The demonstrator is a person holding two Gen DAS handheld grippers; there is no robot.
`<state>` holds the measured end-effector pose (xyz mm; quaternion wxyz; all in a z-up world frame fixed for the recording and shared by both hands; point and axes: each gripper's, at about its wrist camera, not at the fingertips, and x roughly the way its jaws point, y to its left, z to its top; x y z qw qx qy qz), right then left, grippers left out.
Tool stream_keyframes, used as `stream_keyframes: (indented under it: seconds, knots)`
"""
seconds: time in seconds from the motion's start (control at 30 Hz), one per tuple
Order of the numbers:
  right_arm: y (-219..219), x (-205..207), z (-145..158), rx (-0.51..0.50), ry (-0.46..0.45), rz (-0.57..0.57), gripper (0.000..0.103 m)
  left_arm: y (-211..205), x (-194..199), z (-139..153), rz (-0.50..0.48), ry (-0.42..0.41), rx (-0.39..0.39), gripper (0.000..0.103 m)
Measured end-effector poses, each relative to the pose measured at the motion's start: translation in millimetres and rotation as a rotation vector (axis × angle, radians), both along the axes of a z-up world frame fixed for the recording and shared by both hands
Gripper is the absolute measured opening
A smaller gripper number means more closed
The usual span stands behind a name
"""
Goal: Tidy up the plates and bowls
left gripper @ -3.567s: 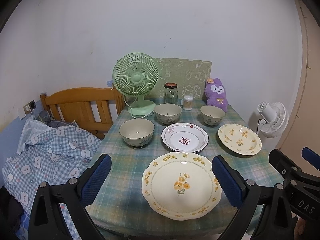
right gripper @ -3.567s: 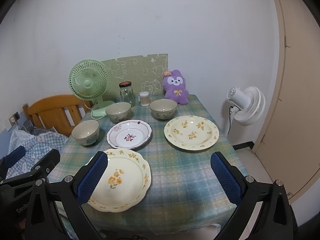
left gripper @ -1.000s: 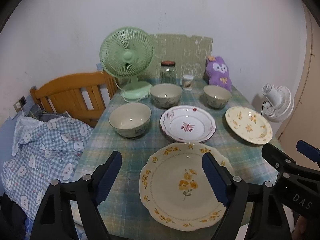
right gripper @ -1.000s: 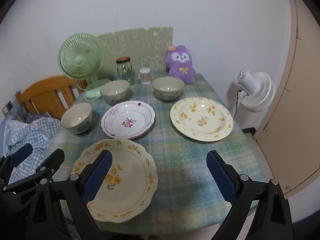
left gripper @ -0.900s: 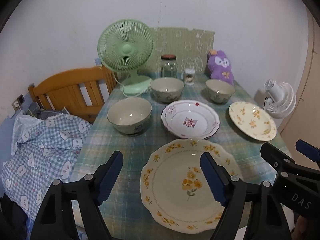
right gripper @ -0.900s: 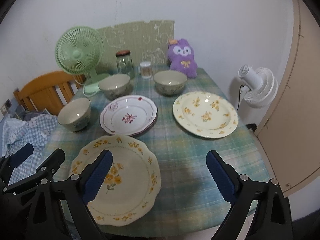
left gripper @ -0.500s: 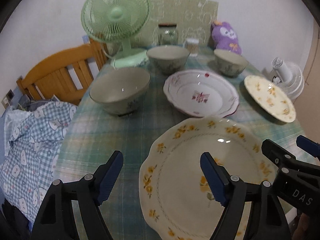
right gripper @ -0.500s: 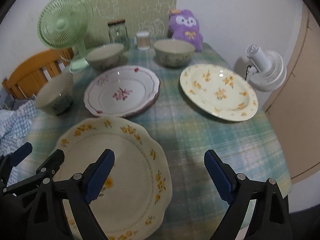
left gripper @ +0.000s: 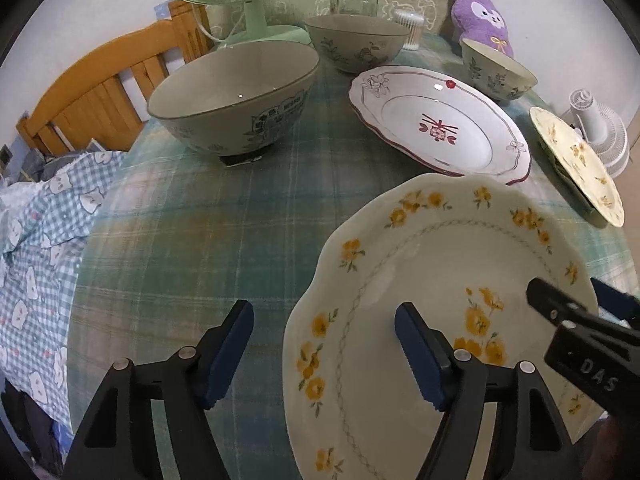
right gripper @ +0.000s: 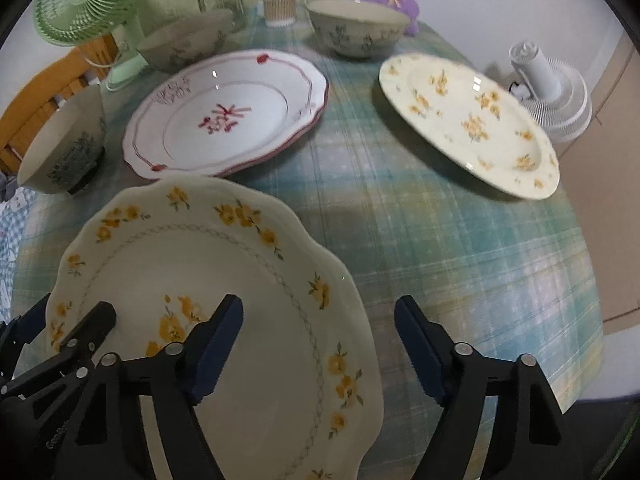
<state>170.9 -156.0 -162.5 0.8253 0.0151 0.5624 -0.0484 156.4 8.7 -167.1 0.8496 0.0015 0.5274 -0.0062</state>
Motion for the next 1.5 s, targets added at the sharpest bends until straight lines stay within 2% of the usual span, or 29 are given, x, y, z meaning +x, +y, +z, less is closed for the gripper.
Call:
stream_keyframes:
  seconds: [0.23, 0.33, 0.63, 1.07, 1.37, 1.5]
  knots:
    - [3.7, 2.0, -1.5, 0.014, 0.036, -0.018, 0.074, -11.1, 3.6, -1.5, -0.092, 0.049, -0.042, 0.069]
    - [3.4, 1.3, -2.1, 0.044, 0.048, -0.029, 0.072, -11.3, 4.7, -1.5, -0.090, 0.056, -0.049, 0.068]
    - [-3.7, -2.9, 0.7, 0.043, 0.070, -0.075, 0.071, -20.6, 6.4, 2.3, -0.079, 0.073, -0.038, 0.068]
    - [-72.9, -3.2, 6.6, 0.064, 0.083, -0.067, 0.069, -85.8, 11.0, 7.6, -0.086, 0.069, -0.019, 0.066]
    - [-120.1, 15.4, -1.7, 0.069, 0.102, -0.004, 0.069, -131.4, 20.3, 1.1, -0.017, 0.083, -0.013, 0.067]
    - [-122.5, 18.5, -2.4, 0.075, 0.096, 0.029, 0.069, -138.2, 22.9, -0.7, 0.020, 0.076, -0.012, 0.067]
